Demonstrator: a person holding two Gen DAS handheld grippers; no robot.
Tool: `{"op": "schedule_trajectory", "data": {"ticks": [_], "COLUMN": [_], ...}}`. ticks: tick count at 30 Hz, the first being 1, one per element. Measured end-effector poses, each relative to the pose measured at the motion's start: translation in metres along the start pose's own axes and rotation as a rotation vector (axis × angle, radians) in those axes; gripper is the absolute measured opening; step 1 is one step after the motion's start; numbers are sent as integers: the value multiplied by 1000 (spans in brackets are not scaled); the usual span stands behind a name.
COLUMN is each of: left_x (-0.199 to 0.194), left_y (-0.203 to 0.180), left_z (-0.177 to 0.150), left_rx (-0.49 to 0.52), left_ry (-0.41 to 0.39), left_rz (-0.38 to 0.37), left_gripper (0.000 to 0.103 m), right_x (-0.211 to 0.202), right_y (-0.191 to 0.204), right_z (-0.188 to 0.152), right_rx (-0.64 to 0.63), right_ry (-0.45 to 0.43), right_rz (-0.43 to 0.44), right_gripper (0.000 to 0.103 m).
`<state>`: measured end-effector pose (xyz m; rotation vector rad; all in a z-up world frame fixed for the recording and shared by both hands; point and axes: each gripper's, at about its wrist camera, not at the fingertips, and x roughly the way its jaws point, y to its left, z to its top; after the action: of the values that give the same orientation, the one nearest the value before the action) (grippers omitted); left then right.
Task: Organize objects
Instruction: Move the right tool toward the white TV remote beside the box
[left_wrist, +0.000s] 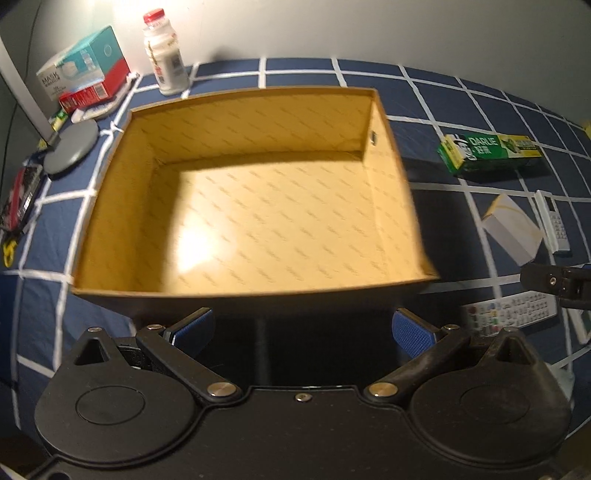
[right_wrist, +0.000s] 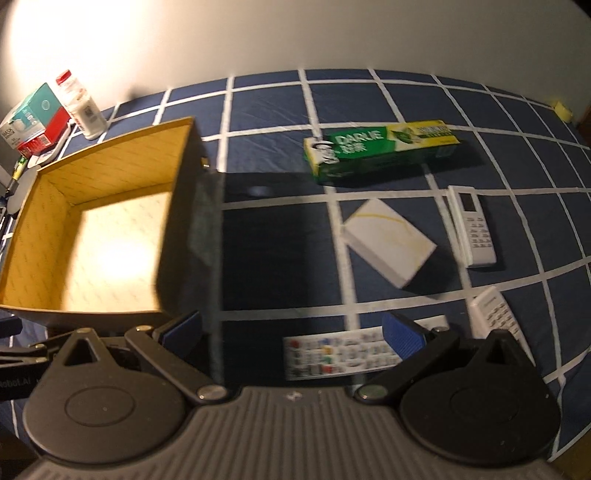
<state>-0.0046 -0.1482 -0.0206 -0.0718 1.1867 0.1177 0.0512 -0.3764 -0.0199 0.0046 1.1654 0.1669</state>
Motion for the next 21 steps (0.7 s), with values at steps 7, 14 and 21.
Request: {"op": "schedule_trajectory", "data": {"ticks": [7, 14, 21], "left_x": [16, 38, 61], "left_y": [-56, -108, -140], "left_z": [-6, -13, -15], "left_rx": [-22, -19, -19], "left_ry": [32, 76, 126], "left_rz": [0, 3, -20], "left_gripper": [103, 103, 103], "right_x": [15, 33, 57], "right_y": [-60, -101, -123], "right_z": [5, 5, 5], "right_rx": [-12, -39, -50], "right_ry": [49, 88, 152], "right_rz": [15, 54, 77], "right_gripper": [103, 103, 103]}}
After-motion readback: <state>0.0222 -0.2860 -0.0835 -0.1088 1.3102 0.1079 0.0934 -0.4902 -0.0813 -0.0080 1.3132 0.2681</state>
